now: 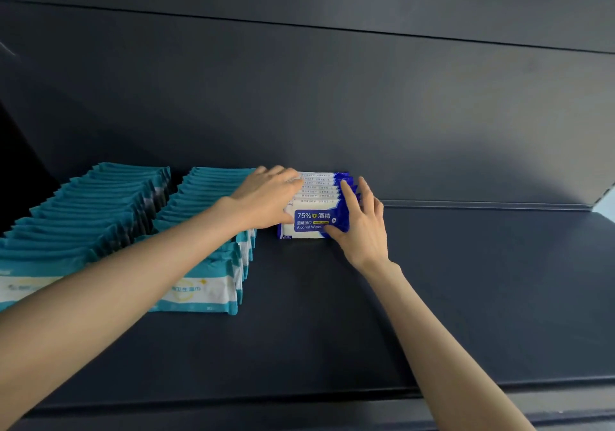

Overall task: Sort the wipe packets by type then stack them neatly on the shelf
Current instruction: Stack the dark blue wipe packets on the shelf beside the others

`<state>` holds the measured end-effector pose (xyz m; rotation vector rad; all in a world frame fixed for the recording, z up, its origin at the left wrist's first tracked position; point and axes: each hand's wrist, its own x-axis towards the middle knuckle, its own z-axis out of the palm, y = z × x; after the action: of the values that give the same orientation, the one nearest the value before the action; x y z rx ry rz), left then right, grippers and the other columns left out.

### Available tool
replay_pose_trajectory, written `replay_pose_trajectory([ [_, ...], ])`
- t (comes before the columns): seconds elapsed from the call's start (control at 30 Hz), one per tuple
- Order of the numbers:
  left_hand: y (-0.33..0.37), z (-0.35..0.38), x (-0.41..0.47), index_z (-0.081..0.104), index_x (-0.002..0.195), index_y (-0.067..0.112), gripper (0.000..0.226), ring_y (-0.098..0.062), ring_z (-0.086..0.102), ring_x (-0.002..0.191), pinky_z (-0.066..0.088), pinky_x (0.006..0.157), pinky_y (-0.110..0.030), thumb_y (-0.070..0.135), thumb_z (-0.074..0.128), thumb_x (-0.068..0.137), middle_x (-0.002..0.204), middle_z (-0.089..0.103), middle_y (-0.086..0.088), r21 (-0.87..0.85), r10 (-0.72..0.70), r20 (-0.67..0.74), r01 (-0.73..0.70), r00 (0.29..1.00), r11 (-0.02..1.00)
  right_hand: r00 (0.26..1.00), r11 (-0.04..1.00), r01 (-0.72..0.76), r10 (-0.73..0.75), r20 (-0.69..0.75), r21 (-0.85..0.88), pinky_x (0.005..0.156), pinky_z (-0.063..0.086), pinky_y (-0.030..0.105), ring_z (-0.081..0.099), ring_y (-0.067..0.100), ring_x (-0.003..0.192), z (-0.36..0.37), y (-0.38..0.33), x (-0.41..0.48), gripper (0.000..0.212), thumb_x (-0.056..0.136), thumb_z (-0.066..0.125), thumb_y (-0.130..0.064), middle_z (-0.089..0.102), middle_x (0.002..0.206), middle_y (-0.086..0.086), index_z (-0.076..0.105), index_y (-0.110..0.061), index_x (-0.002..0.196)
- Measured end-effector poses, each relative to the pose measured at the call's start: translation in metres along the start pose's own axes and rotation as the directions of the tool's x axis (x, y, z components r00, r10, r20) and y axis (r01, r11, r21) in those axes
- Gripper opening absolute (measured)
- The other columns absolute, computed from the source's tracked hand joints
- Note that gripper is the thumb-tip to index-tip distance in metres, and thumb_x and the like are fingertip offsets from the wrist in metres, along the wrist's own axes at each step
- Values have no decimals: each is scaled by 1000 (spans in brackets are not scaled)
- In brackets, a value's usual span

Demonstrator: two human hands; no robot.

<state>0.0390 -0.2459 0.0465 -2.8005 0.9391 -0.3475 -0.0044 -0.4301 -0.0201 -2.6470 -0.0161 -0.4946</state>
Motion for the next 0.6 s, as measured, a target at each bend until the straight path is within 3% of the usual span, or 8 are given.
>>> replay_pose_trajectory([
  [0.1, -3, 2, 3, 40, 139, 12, 67, -20, 32, 136, 30, 107, -37, 41, 65, 84, 148, 37, -2, 34, 16, 61, -18, 998, 999, 1000, 999, 15, -14, 15, -41, 109, 30, 43, 13, 26, 141, 0, 1, 2, 80, 86, 66, -39, 6, 160, 0, 21, -25, 150],
  [0.37, -9, 8, 13, 41, 138, 13, 62, -18, 41, 132, 31, 106, -37, 43, 60, 87, 145, 42, 0, 122, 22, 66, -30, 998, 992, 1000, 996, -2, 3, 14, -91, 109, 26, 41, 17, 26, 140, 3, 0, 8, 77, 87, 63, -43, 8, 160, -1, 21, -25, 150],
  [0.6, -7, 5, 10, 46, 132, 16, 58, -20, 45, 126, 34, 102, -38, 43, 63, 83, 139, 47, 1, 63, 12, 88, -18, 996, 998, 999, 992, -22, 25, 26, -124, 110, 24, 41, 17, 27, 140, -1, -6, 5, 79, 86, 64, -45, 9, 159, 2, 22, -24, 150],
])
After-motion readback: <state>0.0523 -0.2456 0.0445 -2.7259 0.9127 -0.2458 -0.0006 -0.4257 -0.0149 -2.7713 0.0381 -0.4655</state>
